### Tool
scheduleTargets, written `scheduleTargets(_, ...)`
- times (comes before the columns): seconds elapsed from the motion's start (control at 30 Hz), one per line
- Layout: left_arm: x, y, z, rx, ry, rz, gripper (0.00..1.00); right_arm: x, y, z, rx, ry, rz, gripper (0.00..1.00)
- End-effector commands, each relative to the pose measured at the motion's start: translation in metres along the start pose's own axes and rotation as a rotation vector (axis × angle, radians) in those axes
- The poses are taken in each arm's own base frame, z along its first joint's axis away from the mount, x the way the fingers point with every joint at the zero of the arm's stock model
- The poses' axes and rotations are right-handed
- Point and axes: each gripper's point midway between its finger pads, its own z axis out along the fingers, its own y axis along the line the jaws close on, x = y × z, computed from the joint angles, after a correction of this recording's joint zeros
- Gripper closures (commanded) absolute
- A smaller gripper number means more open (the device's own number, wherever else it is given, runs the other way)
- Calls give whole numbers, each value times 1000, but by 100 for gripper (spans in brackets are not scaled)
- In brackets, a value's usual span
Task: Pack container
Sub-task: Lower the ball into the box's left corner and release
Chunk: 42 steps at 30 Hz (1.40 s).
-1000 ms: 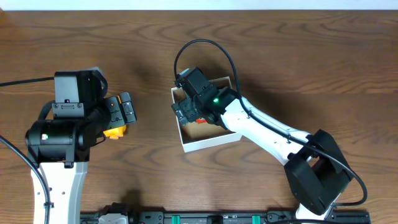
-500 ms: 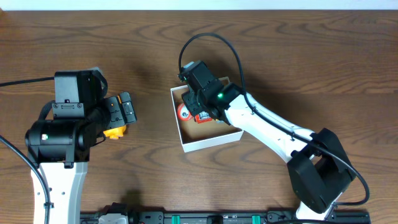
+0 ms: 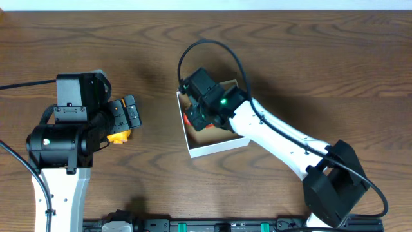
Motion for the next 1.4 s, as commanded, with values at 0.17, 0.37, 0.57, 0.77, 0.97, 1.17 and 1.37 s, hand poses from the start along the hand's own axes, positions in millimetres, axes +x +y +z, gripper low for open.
scheduleTargets(0.17, -5, -1, -3, 8, -12, -17, 2, 3, 11, -5, -22, 12, -9, 99)
scheduleTargets(0.37, -5, -1, -3, 8, -13, -17, 2, 11, 9, 4, -16, 50, -8, 99)
scheduleTargets(0.57, -5, -1, -3, 8, -13, -17, 2, 20, 15, 26, -47, 96, -8, 99)
scheduleTargets(0.77, -5, -1, -3, 8, -13, -17, 2, 19, 14, 43, -47, 96, -8, 99)
scheduleTargets(0.97, -5, -1, -3, 8, -13, -17, 2, 3, 15, 47, -50, 34, -10, 99)
scheduleTargets(1.17, -5, -1, -3, 8, -13, -17, 2, -10, 3, 48, 24, -27, -13, 98)
scheduleTargets(1.37, -5, -1, -3, 8, -13, -17, 2, -15, -5, 51, 68, -49, -10, 99)
